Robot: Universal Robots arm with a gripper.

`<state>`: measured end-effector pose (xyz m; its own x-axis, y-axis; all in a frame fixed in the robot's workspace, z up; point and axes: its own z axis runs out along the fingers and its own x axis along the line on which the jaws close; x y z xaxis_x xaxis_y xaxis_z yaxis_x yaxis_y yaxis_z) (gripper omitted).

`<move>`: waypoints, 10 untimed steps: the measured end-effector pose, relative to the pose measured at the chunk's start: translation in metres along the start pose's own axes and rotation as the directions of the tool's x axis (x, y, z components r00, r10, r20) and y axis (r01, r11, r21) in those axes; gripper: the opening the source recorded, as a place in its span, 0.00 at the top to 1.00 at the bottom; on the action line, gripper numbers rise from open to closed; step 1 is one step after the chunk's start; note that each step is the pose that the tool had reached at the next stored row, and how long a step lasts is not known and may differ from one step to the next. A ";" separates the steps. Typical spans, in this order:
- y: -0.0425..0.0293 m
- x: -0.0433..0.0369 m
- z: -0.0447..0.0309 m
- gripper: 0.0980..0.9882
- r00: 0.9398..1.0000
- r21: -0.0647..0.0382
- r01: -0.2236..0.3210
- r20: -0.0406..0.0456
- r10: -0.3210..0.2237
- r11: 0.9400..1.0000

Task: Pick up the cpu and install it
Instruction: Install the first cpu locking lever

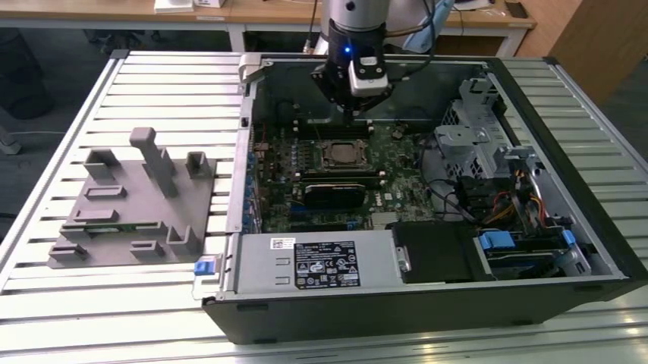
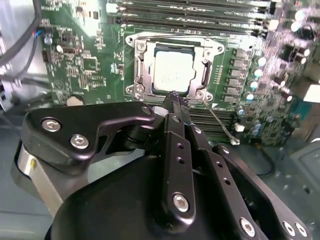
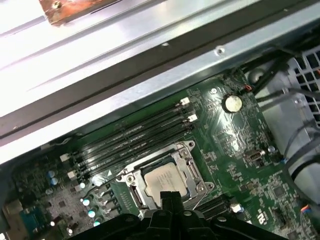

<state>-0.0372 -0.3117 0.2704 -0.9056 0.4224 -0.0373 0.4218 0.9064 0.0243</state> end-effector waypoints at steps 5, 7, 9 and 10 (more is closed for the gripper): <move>0.0000 0.0000 0.0003 0.99 0.996 -0.004 0.091 -0.002 -0.091 0.996; 0.0000 0.0000 0.0004 0.99 0.992 -0.005 0.128 -0.003 -0.128 0.992; 0.0000 0.0000 0.0005 0.99 0.987 -0.006 0.163 -0.003 -0.163 0.987; 0.0000 0.0000 0.0006 0.99 0.983 -0.007 0.181 -0.004 -0.181 0.983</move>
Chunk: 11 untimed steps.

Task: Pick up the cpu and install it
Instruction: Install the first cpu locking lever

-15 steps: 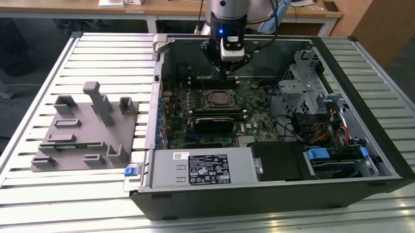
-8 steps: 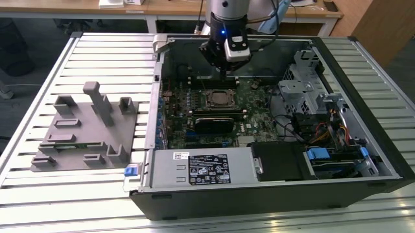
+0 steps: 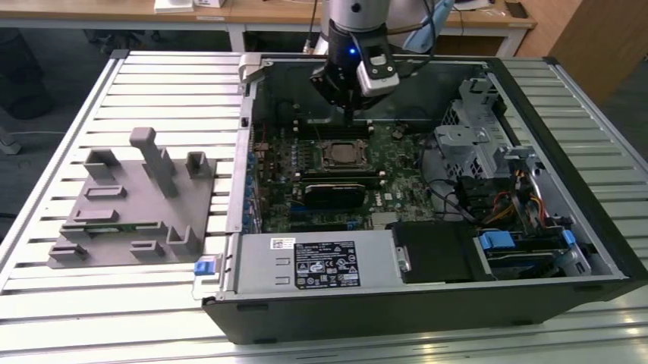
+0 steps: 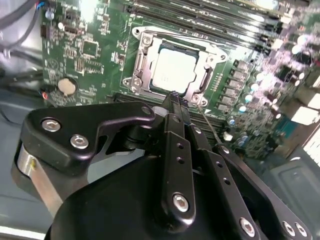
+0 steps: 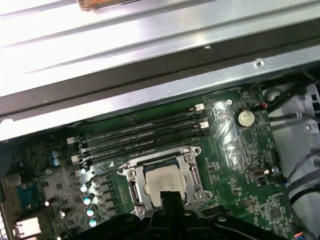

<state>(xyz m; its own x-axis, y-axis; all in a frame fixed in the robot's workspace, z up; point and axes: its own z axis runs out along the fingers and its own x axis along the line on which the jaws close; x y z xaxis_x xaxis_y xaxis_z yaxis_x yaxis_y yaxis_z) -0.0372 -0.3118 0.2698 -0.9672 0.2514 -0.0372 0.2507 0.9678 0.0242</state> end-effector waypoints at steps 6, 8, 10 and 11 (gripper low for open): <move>0.0000 0.0000 0.0005 0.99 0.994 -0.004 0.109 -0.002 -0.109 0.994; 0.0000 0.0001 0.0006 0.99 0.990 -0.005 0.138 -0.003 -0.138 0.990; -0.0005 0.0017 0.0008 0.99 0.988 -0.006 0.156 -0.003 -0.156 0.988; -0.0011 0.0041 0.0007 0.99 0.987 -0.006 0.159 -0.003 -0.159 0.987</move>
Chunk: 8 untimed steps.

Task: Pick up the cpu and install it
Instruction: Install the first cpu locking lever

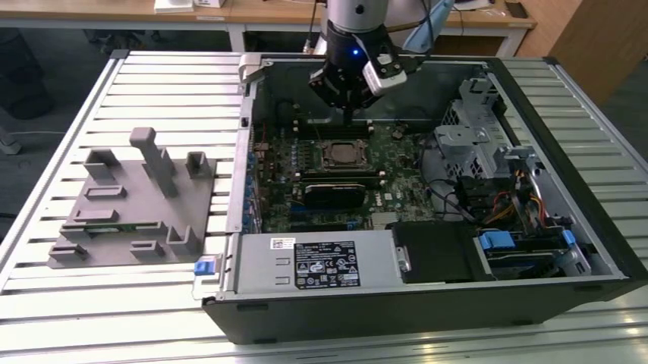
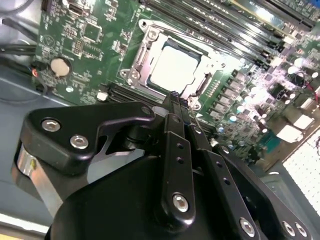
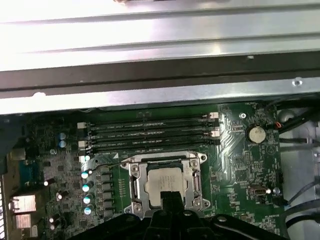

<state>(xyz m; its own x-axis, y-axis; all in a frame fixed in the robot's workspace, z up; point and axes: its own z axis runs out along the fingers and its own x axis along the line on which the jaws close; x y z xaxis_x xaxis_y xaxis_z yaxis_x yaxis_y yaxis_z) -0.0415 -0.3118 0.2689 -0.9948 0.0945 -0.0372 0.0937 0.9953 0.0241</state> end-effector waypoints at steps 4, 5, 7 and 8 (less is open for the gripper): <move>-0.0009 0.0107 0.0003 0.99 1.000 0.000 0.000 0.000 0.000 1.000; -0.0010 0.0118 0.0005 0.99 1.000 0.000 0.000 0.000 0.000 1.000; -0.0013 0.0136 0.0009 0.99 1.000 0.000 0.001 0.000 -0.001 1.000; -0.0014 0.0141 0.0012 0.99 1.000 0.000 0.001 0.000 -0.001 1.000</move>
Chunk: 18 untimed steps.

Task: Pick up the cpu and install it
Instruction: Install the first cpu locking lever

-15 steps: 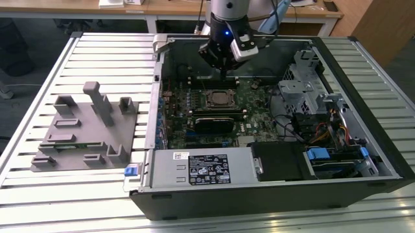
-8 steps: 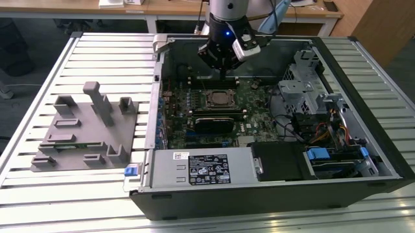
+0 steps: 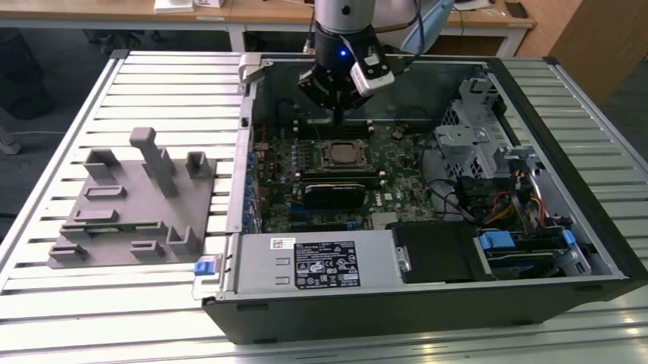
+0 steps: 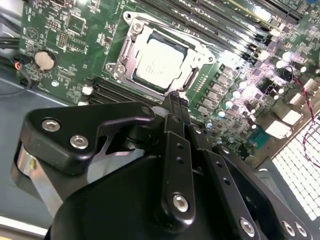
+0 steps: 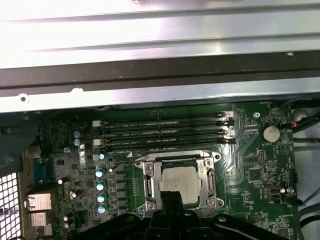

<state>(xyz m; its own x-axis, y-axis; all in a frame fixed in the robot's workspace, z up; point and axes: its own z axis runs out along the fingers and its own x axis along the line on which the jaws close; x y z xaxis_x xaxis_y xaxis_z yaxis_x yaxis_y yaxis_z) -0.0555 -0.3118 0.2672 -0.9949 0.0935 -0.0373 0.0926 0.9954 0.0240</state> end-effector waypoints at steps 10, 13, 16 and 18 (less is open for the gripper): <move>-0.0015 0.0131 0.0032 0.99 1.000 0.000 0.000 0.000 0.000 1.000; -0.0020 0.0181 0.0048 0.99 1.000 0.000 0.000 0.000 0.000 1.000; -0.0025 0.0222 0.0061 0.99 1.000 0.000 0.000 0.000 0.000 1.000; -0.0027 0.0246 0.0067 0.99 1.000 0.000 0.000 0.000 0.000 1.000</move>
<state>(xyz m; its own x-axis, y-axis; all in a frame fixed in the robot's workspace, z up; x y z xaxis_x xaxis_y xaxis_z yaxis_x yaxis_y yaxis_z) -0.0800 -0.3120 0.2595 -0.9950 0.0932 -0.0372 0.0923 0.9954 0.0239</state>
